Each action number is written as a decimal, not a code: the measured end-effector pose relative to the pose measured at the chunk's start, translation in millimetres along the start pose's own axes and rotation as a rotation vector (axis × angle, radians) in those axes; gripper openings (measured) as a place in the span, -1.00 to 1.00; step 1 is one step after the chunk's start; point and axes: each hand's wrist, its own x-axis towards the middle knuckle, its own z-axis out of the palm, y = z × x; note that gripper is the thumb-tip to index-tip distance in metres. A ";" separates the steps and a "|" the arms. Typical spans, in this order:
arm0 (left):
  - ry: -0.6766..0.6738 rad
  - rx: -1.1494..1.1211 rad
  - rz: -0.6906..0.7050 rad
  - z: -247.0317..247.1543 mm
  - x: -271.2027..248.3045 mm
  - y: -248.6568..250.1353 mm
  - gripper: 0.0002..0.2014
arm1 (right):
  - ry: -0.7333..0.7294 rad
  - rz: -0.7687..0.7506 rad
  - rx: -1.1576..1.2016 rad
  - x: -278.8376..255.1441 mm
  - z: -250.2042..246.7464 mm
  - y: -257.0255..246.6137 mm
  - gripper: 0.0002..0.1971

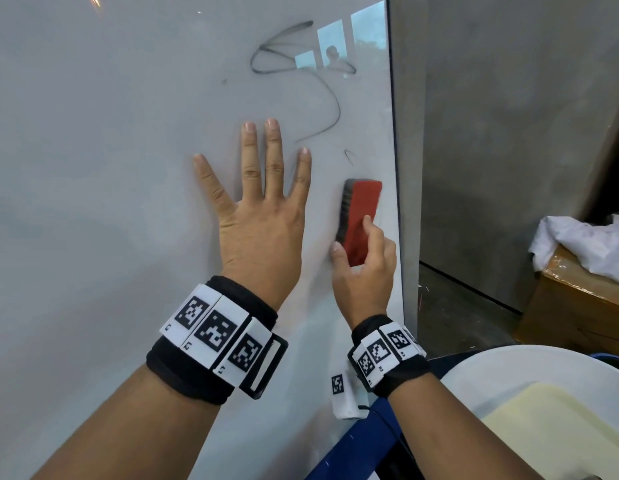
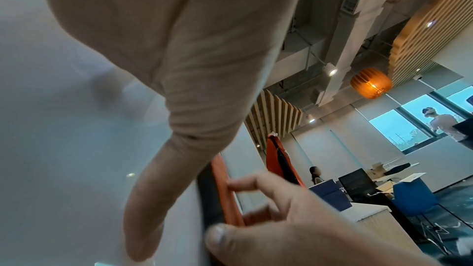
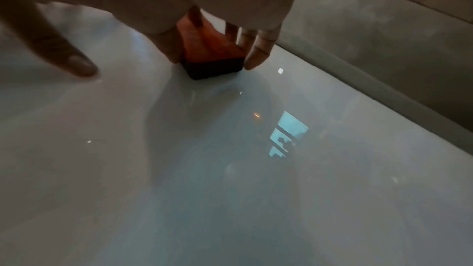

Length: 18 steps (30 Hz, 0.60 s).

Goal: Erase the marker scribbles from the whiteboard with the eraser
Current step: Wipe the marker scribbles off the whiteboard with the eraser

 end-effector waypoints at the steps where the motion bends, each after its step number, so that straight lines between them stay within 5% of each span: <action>1: -0.001 0.002 0.002 0.4 0.6 1.2 -0.07 | -0.018 -0.077 0.009 0.7 -0.2 -4.5 -0.40; 4: 0.023 0.003 0.040 3.7 3.5 5.6 -0.19 | -0.088 -0.233 -0.012 4.6 0.2 -10.6 -0.42; 10: -0.021 0.013 0.055 4.6 5.1 10.1 -0.05 | -0.003 0.114 -0.006 6.7 -4.9 12.1 -0.40; 15: 0.013 -0.021 0.055 6.8 6.5 14.0 -0.19 | -0.048 -0.199 0.034 9.8 2.3 -12.4 -0.42; 18: 0.013 -0.004 0.060 6.6 6.8 13.8 -0.15 | -0.023 -0.118 0.042 5.2 6.0 -2.4 -0.40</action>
